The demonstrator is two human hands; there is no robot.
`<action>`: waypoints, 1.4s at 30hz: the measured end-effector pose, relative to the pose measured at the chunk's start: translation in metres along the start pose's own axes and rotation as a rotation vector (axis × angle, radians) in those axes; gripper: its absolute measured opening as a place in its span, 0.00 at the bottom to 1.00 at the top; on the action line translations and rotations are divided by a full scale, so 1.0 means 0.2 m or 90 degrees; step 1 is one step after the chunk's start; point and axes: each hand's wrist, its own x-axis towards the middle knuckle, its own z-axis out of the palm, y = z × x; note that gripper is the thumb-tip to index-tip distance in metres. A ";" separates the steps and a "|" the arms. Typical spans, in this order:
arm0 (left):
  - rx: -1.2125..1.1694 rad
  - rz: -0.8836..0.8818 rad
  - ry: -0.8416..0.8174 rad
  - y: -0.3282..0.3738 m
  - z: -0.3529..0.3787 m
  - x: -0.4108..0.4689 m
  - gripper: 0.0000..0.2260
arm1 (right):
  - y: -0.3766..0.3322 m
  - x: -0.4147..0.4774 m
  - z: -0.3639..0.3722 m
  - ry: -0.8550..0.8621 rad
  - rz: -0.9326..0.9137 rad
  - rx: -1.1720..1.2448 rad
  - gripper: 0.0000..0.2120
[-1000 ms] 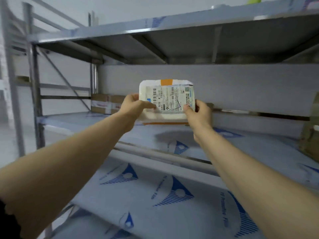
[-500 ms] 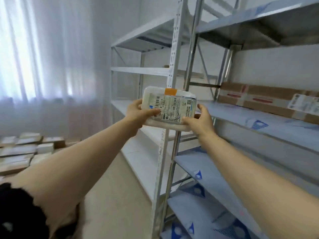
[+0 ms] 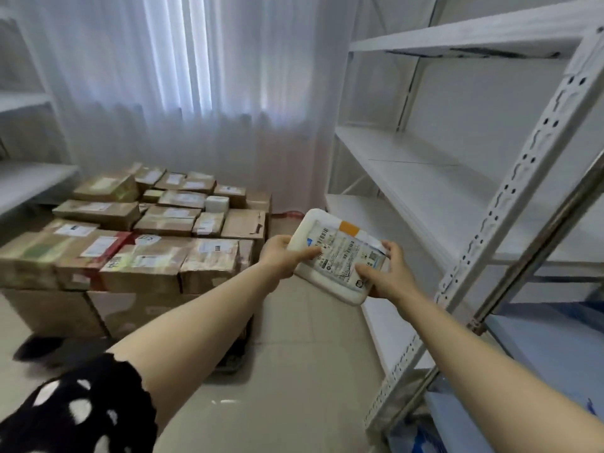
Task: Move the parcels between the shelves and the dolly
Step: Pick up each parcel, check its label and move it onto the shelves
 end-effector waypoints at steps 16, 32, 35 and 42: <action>-0.036 -0.147 0.178 -0.11 0.06 1.45 0.24 | 0.35 1.60 0.36 -0.289 0.161 0.070 0.19; -0.095 -0.191 0.073 -0.05 -0.18 3.18 0.16 | 0.22 3.19 0.94 -0.219 0.204 0.223 0.17; -0.102 -0.204 0.010 -0.04 -0.09 3.45 0.19 | 0.23 3.48 1.03 -0.193 0.227 0.262 0.14; -0.086 -0.204 0.106 -0.01 -0.14 4.18 0.24 | 0.26 4.30 1.24 -0.235 0.194 0.002 0.13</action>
